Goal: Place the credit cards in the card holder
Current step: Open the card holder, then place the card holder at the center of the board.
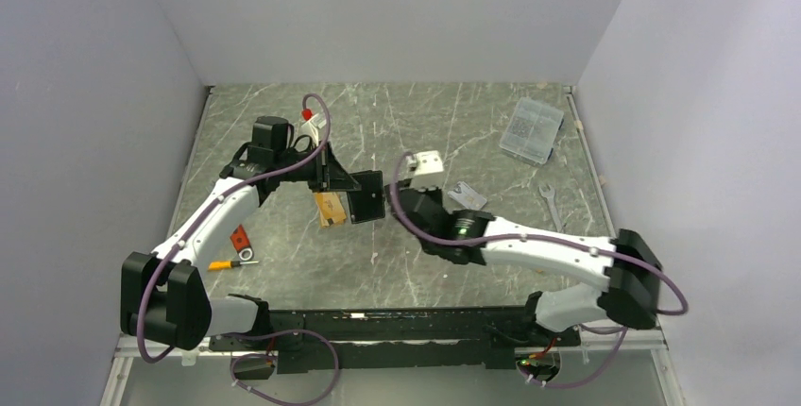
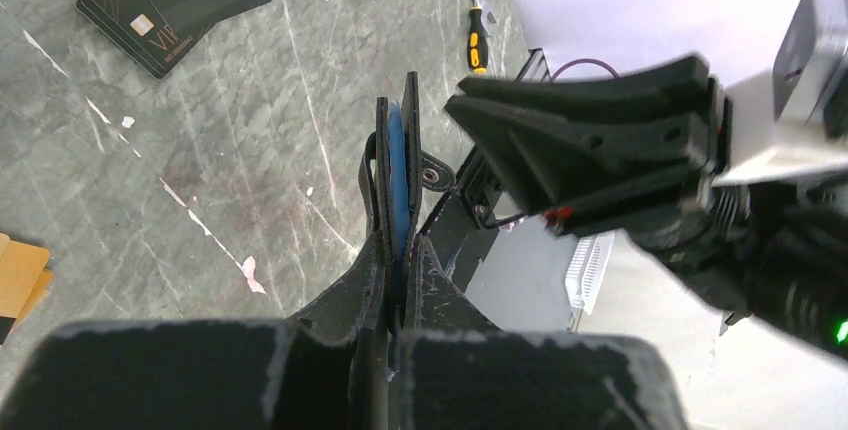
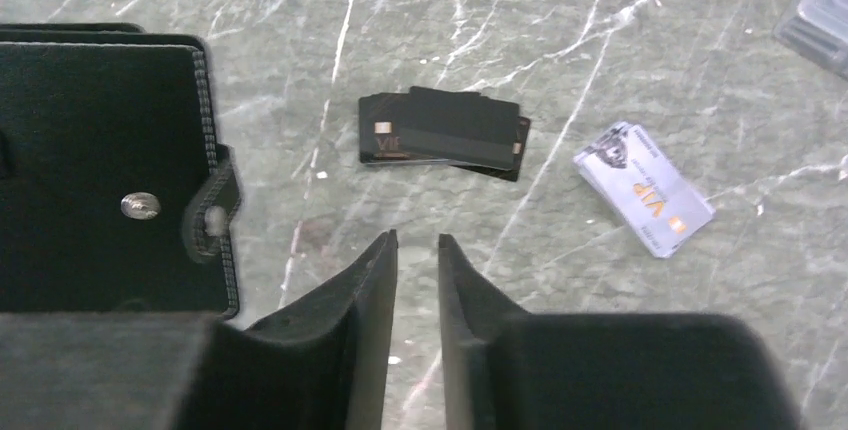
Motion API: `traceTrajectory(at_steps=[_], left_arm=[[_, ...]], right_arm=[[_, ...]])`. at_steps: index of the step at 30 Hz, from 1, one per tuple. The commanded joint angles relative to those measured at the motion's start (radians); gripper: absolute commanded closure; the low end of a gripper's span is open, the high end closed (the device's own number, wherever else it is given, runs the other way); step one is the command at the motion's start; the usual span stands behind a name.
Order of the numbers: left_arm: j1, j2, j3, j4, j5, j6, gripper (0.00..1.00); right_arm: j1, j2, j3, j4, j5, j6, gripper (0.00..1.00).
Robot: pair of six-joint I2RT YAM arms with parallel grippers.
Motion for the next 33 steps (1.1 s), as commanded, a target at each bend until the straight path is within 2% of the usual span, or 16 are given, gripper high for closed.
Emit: traceTrajectory(at_steps=[1,2,3,5,10,14,18,24,30,33], left_arm=[[0.001,-0.004,0.000,0.058,0.029,0.019,1.00],[-0.003,0.004,-0.009,0.070,0.026,0.018,1.00],[-0.006,0.015,-0.014,0.079,0.025,0.015,1.00],[-0.018,0.037,-0.014,0.093,0.014,0.019,1.00],[-0.044,0.063,-0.011,0.109,0.004,0.023,1.00],[-0.049,0.057,-0.013,0.102,0.004,0.035,1.00],[-0.050,0.048,-0.026,0.114,0.022,0.029,1.00],[-0.063,0.055,-0.046,0.138,0.059,0.017,1.00],[-0.090,0.071,-0.068,0.172,0.087,0.004,1.00],[-0.096,0.081,-0.064,0.178,0.093,0.003,0.98]], right_arm=[[-0.079,-0.214,-0.107,0.120,-0.239,0.010,0.54],[-0.083,-0.257,-0.135,0.141,-0.281,0.008,0.39],[-0.084,-0.288,-0.149,0.149,-0.325,0.012,0.31],[-0.084,-0.308,-0.151,0.146,-0.375,0.019,0.24],[-0.072,-0.246,-0.112,0.182,-0.476,0.017,0.19],[-0.070,-0.171,-0.082,0.203,-0.504,0.003,0.19],[-0.085,-0.124,-0.068,0.184,-0.491,0.011,0.27],[-0.136,-0.137,-0.111,0.211,-0.493,0.030,0.56],[-0.154,-0.130,-0.134,0.227,-0.519,0.038,0.74],[-0.156,-0.124,-0.144,0.216,-0.529,0.046,0.90]])
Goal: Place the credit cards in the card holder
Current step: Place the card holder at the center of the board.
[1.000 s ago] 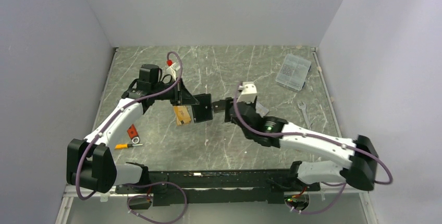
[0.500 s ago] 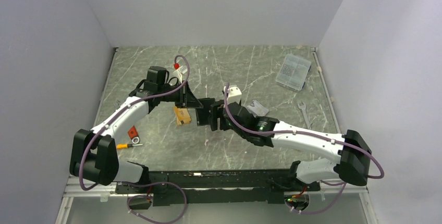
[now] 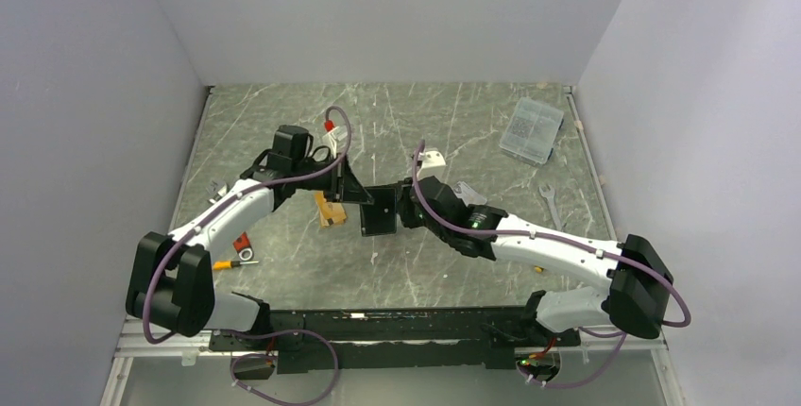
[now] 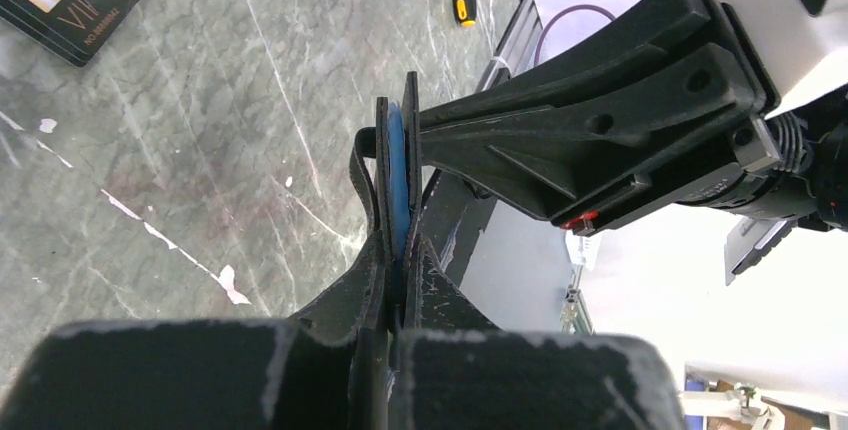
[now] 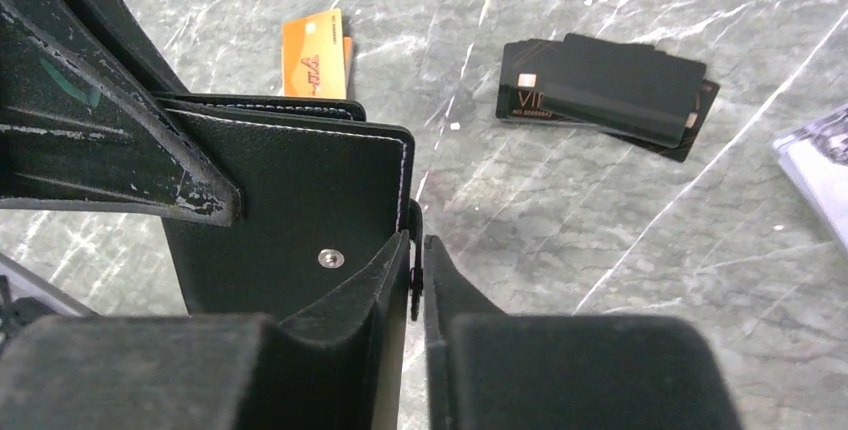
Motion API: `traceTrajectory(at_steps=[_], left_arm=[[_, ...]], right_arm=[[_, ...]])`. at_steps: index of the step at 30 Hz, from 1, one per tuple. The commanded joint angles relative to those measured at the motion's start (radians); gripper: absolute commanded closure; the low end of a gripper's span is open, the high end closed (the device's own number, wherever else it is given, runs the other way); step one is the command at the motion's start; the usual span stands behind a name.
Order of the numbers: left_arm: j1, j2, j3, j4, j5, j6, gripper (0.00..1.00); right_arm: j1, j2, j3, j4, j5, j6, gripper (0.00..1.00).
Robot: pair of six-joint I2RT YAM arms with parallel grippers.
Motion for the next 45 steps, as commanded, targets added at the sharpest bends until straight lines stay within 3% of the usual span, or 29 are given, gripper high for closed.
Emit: traceTrajectory(at_steps=[1,2,7,14,25,35,36,37,39,41,45], left_arm=[[-0.015,0.015,0.007,0.049,0.048,0.002,0.95],[-0.019,0.022,0.009,0.040,0.042,0.013,0.91],[-0.025,0.098,0.017,-0.049,-0.039,0.147,0.70],[-0.025,0.234,0.081,-0.204,-0.213,0.346,0.54],[-0.012,0.189,0.213,-0.373,-0.281,0.556,0.50],[0.055,0.130,0.187,-0.452,-0.327,0.693,0.50],[0.062,0.131,0.187,-0.457,-0.341,0.698,0.50],[0.069,0.134,0.189,-0.461,-0.359,0.703,0.50],[0.089,0.136,0.183,-0.458,-0.373,0.701,0.50],[0.113,0.134,0.173,-0.443,-0.373,0.686,0.50],[0.170,0.136,0.141,-0.397,-0.391,0.622,0.51]], right_arm=[[-0.005,-0.012,-0.021,0.030,-0.027,0.021,0.96],[-0.005,-0.015,-0.031,0.026,-0.031,0.028,1.00],[-0.008,-0.047,-0.118,-0.017,-0.052,0.080,1.00],[-0.008,-0.039,-0.260,0.023,-0.140,0.180,1.00],[-0.090,-0.010,-0.257,-0.011,-0.175,0.135,1.00],[-0.136,-0.062,-0.250,-0.155,-0.306,0.054,1.00],[-0.135,-0.065,-0.249,-0.166,-0.328,0.047,0.98],[-0.136,-0.065,-0.244,-0.181,-0.349,0.038,0.88],[-0.135,-0.068,-0.221,-0.218,-0.357,0.032,0.58],[-0.137,-0.091,-0.181,-0.254,-0.340,0.025,0.39],[-0.171,-0.114,-0.053,-0.278,-0.315,-0.018,0.29]])
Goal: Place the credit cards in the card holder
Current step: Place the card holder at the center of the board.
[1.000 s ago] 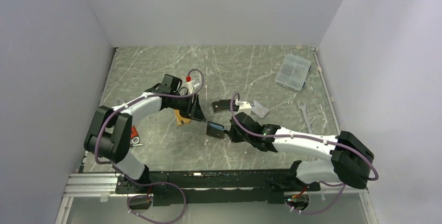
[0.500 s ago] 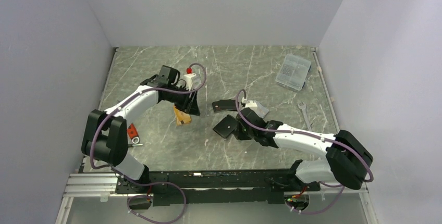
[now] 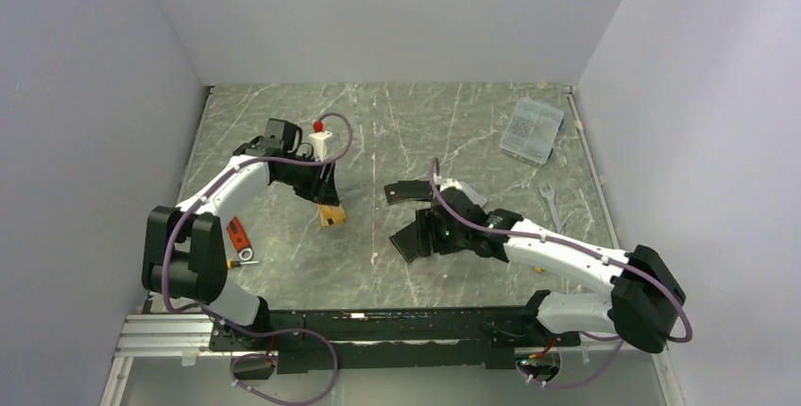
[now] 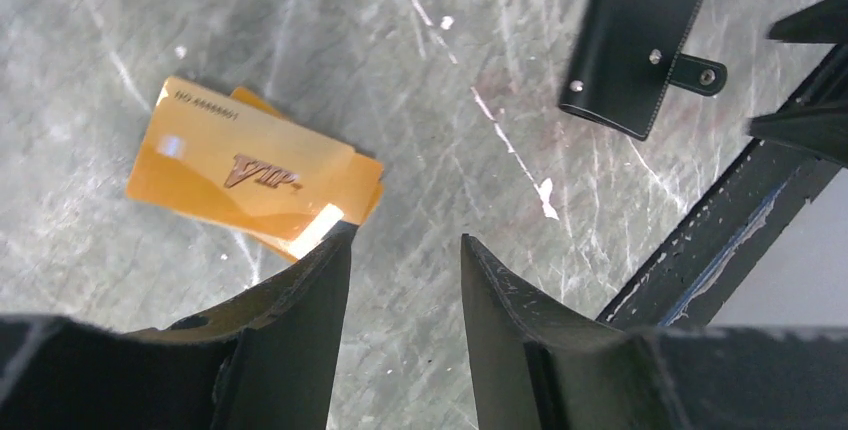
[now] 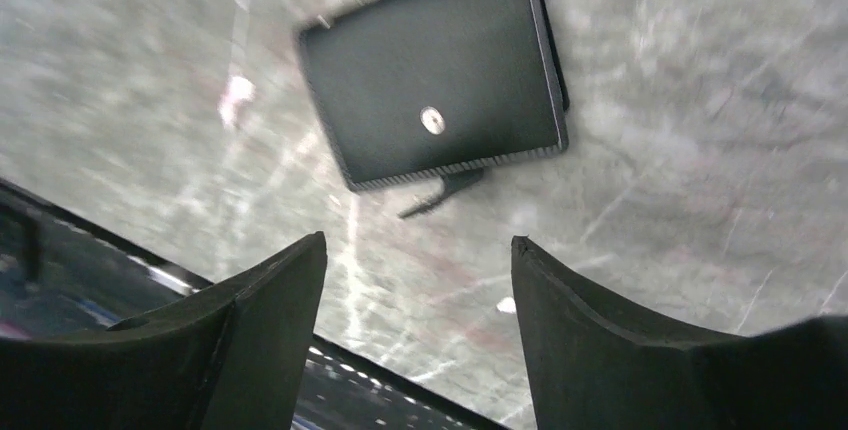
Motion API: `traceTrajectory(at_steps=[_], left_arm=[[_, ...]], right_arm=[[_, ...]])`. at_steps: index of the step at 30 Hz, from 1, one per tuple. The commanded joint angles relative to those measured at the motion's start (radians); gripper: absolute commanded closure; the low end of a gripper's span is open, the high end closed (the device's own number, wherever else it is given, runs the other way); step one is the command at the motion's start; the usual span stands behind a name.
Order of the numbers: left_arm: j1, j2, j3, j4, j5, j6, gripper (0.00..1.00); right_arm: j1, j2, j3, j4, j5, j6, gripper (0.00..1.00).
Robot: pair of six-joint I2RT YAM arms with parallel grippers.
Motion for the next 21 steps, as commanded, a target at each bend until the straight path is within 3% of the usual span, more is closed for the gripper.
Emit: traceTrajectory(at_steps=[1,10,14,18,21], left_arm=[[0.068,-0.023,-0.046,0.063,-0.019,-0.064,0.51],[0.165,0.043,-0.159,0.204,0.005,-0.243,0.51],[0.184,0.068,-0.168,0.244,0.027,-0.266,0.50],[0.188,0.097,-0.164,0.270,0.005,-0.279,0.51],[0.188,0.116,-0.156,0.281,-0.010,-0.283,0.51]], right_arm=[[-0.043,-0.040,0.180,-0.004,-0.005,-0.061,0.29],[-0.071,0.293,0.373,0.311,-0.172,-0.066,0.29],[-0.075,0.439,0.450,0.387,-0.200,-0.059,0.38],[-0.083,0.558,0.505,0.460,-0.239,-0.036,0.53],[-0.091,0.635,0.537,0.492,-0.270,-0.018,0.52]])
